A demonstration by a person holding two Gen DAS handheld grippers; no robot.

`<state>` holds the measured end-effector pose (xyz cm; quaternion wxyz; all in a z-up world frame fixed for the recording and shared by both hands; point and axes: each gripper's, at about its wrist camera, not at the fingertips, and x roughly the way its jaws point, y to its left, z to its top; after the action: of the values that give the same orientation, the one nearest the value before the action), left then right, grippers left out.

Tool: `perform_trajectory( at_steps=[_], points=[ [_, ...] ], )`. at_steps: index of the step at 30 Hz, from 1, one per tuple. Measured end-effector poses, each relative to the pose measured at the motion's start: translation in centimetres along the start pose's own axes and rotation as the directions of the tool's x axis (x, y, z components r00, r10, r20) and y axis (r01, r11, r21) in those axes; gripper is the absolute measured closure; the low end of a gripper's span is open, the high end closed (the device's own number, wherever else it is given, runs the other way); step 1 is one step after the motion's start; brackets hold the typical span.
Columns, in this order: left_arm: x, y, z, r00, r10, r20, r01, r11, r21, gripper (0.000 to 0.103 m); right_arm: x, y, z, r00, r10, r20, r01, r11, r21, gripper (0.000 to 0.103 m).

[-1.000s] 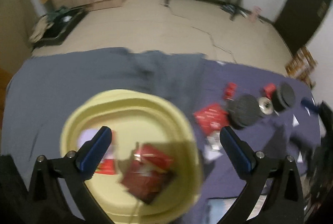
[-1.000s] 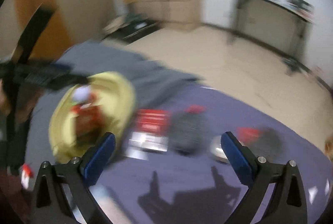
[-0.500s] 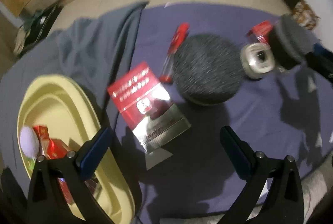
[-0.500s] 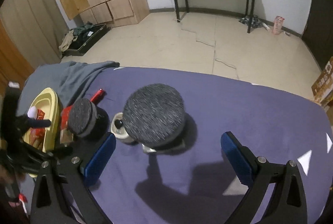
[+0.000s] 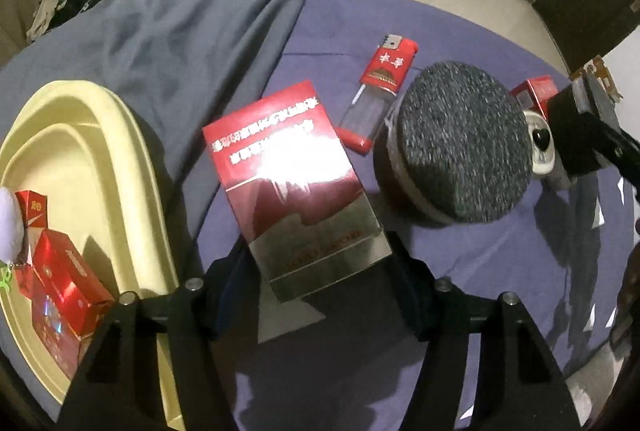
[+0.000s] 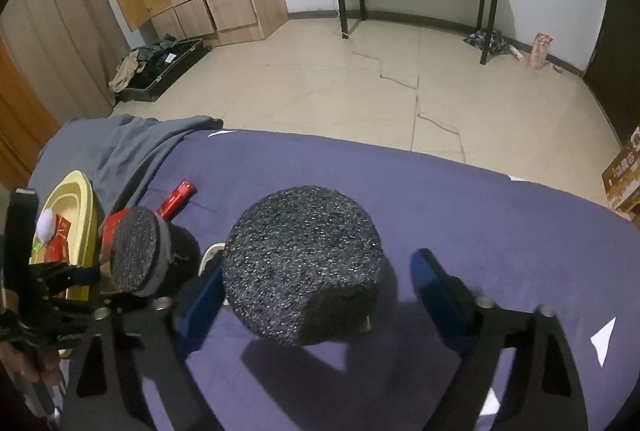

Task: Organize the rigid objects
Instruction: 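Grasp a red pack with the left tool while the right tool grasps a black foam disc, then drop the red pack and black foam disc into the yellow tray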

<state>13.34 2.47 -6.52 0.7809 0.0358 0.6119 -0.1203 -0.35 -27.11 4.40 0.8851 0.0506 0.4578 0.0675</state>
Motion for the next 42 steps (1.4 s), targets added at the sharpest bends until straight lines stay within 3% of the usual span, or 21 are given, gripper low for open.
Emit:
perform_trajectory(
  at_steps=[2, 8, 13, 17, 19, 21, 22, 24, 26, 28, 31, 33, 36, 39, 40, 42],
  points=[
    [-0.4, 0.0, -0.8, 1.000, -0.011, -0.002, 0.011, 1.000, 0.006, 0.039, 0.2, 0.0, -0.1, 1.000, 0.017, -0.015, -0.017, 1.000, -0.019, 0.034],
    [-3.4, 0.2, -4.2, 0.997, -0.080, 0.006, 0.080, 0.996, 0.032, 0.039, -2.9, -0.8, -1.2, 0.999, 0.030, 0.035, -0.028, 0.998, -0.065, 0.035],
    [-1.5, -0.3, -5.2, 0.996, -0.069, -0.057, 0.074, 0.994, 0.079, 0.038, -4.8, -3.6, -3.9, 0.999, -0.024, 0.031, 0.025, 0.998, -0.052, 0.035],
    [-0.5, -0.8, -3.9, 0.995, -0.072, -0.063, 0.073, 0.997, 0.014, 0.014, -5.8, -5.9, -6.1, 0.998, -0.062, 0.005, 0.062, 0.997, -0.039, 0.035],
    [-0.2, -0.7, -3.2, 0.997, -0.061, -0.039, 0.061, 0.998, -0.010, 0.014, -6.0, -6.8, -7.1, 0.997, -0.080, -0.022, 0.079, 0.997, -0.024, 0.035],
    [0.7, -0.7, -2.5, 0.998, -0.042, -0.054, 0.040, 0.999, -0.023, 0.019, -6.5, -7.0, -7.8, 0.995, -0.093, -0.026, 0.092, 0.995, -0.028, 0.035],
    [1.1, -0.4, -2.3, 0.998, -0.042, -0.051, 0.040, 0.998, -0.040, 0.039, -6.8, -6.8, -7.9, 0.995, -0.098, -0.026, 0.098, 0.995, -0.029, 0.035],
    [1.1, -0.6, -1.8, 0.999, -0.005, -0.044, 0.004, 1.000, -0.026, 0.041, -7.8, -6.6, -8.0, 0.995, -0.096, -0.019, 0.095, 0.995, -0.029, 0.035],
    [-0.1, -0.7, -1.9, 0.999, -0.039, -0.024, 0.039, 0.999, -0.012, 0.042, -9.4, -5.9, -7.2, 0.998, -0.063, 0.012, 0.064, 0.998, -0.021, 0.035],
    [-3.6, -0.5, -2.3, 0.997, -0.067, 0.043, 0.065, 0.997, 0.028, 0.042, -11.1, -4.8, -6.3, 0.999, -0.016, 0.040, 0.017, 0.999, -0.029, 0.035],
    [-9.5, 3.3, -3.5, 0.985, -0.082, 0.154, 0.082, 0.997, 0.005, 0.042, -12.6, 0.0, -3.9, 0.996, 0.066, 0.058, -0.058, 0.990, -0.125, 0.035],
    [-12.1, 7.1, -4.4, 0.980, -0.074, 0.184, 0.080, 0.997, -0.024, 0.042, -12.7, 5.2, -1.8, 0.990, 0.135, 0.042, -0.123, 0.970, -0.208, 0.035],
    [-13.1, 13.6, -7.6, 0.985, 0.033, 0.170, -0.019, 0.996, -0.085, 0.042, -11.4, 12.5, 0.5, 0.968, 0.251, -0.001, -0.241, 0.928, -0.283, 0.035],
    [-11.2, 18.2, -9.4, 0.983, 0.155, 0.103, -0.138, 0.978, -0.155, 0.042, -7.9, 20.2, 2.1, 0.954, 0.293, -0.063, -0.297, 0.896, -0.331, 0.035],
    [-10.5, 19.3, -10.1, 0.981, 0.177, 0.083, -0.161, 0.972, -0.172, 0.042, -6.7, 22.0, 2.4, 0.953, 0.292, -0.082, -0.302, 0.892, -0.336, 0.035],
    [-9.5, 19.5, -11.3, 0.987, 0.147, 0.059, -0.137, 0.979, -0.148, 0.042, -3.5, 26.5, 2.9, 0.948, 0.286, -0.141, -0.318, 0.882, -0.348, 0.035]
  ],
)
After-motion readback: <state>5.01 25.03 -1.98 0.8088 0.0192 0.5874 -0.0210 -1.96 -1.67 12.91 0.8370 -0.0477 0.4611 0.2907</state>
